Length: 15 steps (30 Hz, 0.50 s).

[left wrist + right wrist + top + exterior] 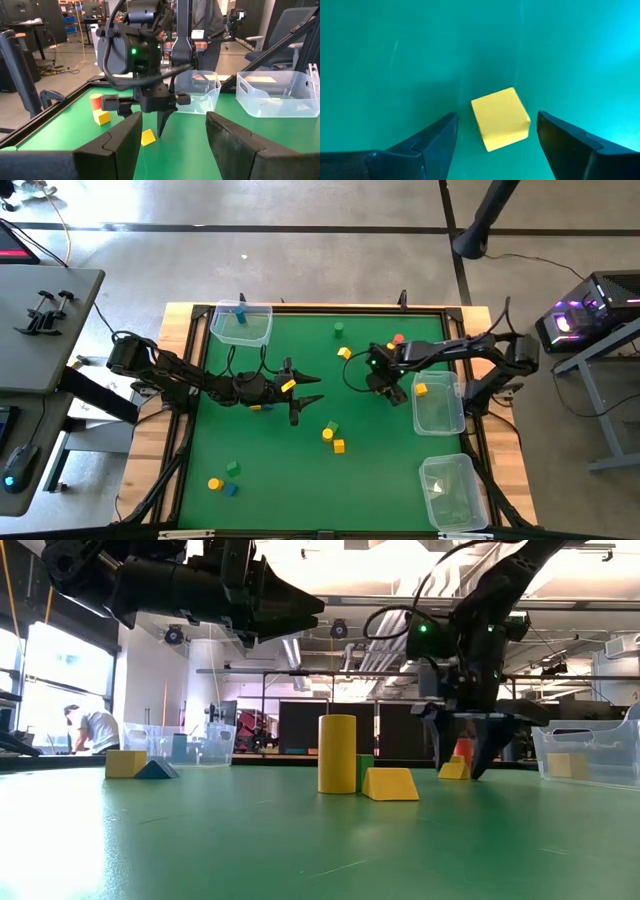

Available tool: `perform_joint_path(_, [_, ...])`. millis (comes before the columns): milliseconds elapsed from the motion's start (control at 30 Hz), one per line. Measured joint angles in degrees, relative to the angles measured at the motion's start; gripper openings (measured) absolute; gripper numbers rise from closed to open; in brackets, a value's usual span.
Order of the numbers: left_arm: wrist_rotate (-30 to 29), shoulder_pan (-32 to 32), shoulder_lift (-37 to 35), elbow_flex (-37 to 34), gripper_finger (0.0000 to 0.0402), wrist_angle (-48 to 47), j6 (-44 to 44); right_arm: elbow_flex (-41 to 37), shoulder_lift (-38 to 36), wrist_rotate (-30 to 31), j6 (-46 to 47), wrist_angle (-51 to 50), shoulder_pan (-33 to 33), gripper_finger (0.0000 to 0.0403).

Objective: Sort blocks by size
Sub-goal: Put the middle yellow triangular block into the bottom transparent bin

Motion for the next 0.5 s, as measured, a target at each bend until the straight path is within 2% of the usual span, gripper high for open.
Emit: perform_joint_path(500, [0.0,0.0,0.0,0.0,0.0207,-0.02,0.0,0.19,2.6,-0.68,-3.64,0.25,0.0,0.0263])
